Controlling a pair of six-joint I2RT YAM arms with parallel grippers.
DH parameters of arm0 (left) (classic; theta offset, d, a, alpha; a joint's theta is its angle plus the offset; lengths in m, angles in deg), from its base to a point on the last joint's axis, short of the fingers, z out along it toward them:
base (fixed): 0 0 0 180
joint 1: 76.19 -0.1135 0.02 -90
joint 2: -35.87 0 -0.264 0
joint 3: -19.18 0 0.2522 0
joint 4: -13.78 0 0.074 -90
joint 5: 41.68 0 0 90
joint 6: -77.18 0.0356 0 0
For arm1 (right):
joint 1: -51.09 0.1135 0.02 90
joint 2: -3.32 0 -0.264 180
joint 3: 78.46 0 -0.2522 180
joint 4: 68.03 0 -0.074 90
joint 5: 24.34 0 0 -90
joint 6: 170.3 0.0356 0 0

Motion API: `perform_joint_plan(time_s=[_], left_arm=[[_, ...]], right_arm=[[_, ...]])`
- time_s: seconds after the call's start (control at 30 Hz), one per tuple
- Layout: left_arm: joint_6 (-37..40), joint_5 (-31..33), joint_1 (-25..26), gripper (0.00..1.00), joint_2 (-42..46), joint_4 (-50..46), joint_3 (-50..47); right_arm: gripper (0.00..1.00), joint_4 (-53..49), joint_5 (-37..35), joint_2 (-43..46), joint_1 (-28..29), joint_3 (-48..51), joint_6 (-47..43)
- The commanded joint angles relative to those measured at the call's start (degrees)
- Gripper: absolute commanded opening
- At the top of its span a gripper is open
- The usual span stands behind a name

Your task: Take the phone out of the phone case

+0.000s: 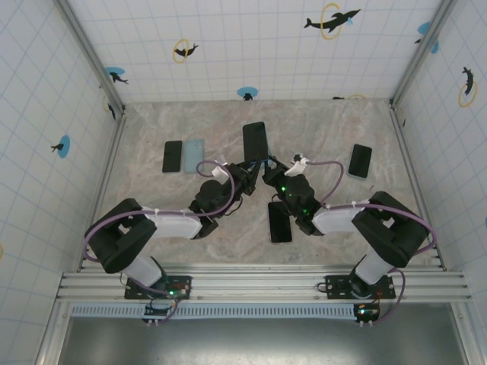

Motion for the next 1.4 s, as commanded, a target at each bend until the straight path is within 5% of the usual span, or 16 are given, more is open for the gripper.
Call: perform_joint_plan(time_s=[0.0,0.4,0.77,1.17,1.37], left_arm=[[4.4,-2.7,-0.7,0.00,4.7,-0.7,-0.5],[6.0,-5.6,-3.6,0.00,9.2,-6.3,-2.7],[5.2,-5.9,-4.2,0.00,3.4,-2.4,0.9],[5.2,-8.5,-2.5,0.00,-0.8,-4.1,6.7],[9.4,-9.5,-2.2,0.00,2.3,-14.9,8.7]], right_arm=[[0.00,-3.8,-9.3,1.6,-3.1,-1.2,0.0],[0.00,-4.1,-8.9,3.0,-4.7,0.4,-1.9],[0.00,7.9,-0.9,1.1,-1.0,0.4,-2.6],[0.00,-6.5,-10.7,2.0,2.4,-6.0,-7.1],[0.00,-16.9,-18.7,2.8,0.9,-7.6,-7.3]])
